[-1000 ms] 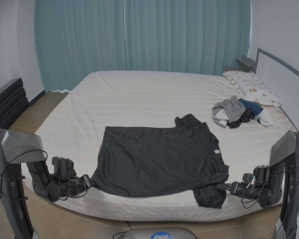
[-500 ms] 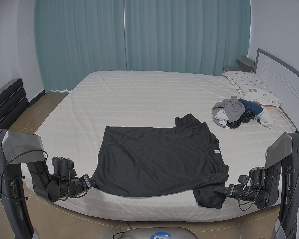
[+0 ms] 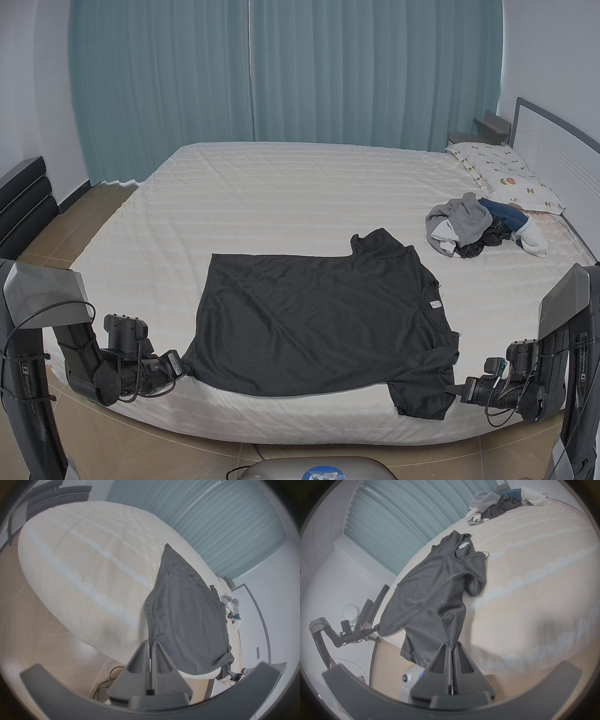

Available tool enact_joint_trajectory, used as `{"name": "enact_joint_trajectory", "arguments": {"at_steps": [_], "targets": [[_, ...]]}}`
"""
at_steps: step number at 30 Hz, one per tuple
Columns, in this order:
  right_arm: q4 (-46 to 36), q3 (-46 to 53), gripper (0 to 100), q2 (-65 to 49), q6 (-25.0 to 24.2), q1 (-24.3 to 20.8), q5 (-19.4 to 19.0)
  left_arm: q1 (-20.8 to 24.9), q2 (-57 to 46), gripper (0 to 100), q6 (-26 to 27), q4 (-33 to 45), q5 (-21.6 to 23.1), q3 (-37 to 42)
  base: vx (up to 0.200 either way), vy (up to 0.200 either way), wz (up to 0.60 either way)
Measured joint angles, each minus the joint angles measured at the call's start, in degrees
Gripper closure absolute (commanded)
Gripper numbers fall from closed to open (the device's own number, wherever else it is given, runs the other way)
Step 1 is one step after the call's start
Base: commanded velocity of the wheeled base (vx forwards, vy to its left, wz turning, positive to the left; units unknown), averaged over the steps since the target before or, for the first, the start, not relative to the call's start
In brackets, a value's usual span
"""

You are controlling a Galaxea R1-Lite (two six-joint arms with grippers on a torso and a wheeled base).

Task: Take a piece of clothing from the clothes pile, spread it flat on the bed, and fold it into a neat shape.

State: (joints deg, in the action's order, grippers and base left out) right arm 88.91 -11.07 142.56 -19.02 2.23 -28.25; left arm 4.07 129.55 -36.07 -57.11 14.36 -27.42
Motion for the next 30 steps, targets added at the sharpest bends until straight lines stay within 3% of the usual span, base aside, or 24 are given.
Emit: {"name": "enact_joint_trajectory", "arguments": {"at_steps": [9, 17, 25, 30], "targets": [[0.07, 6.75, 100, -4.00, 2.63, 1.71, -3.94, -0.09, -0.80, 100, 1.07, -0.06, -0.66, 1.21, 0.000, 0.000, 0.00], [0.07, 9.64, 100, -6.12, 5.63, 3.63, -5.89, -0.09, -2.43, 100, 10.00, 0.10, -1.04, 4.88, 0.000, 0.000, 0.00], [0.07, 10.06, 100, -6.58, 7.63, 5.67, -6.90, 0.11, -2.76, 100, 16.77, 0.05, -4.18, 7.83, 0.000, 0.000, 0.00], [-0.59, 10.06, 100, -6.78, 8.68, 6.64, -6.81, 0.06, -2.95, 100, 17.96, -0.01, -4.66, 9.06, 0.000, 0.000, 0.00]]}}
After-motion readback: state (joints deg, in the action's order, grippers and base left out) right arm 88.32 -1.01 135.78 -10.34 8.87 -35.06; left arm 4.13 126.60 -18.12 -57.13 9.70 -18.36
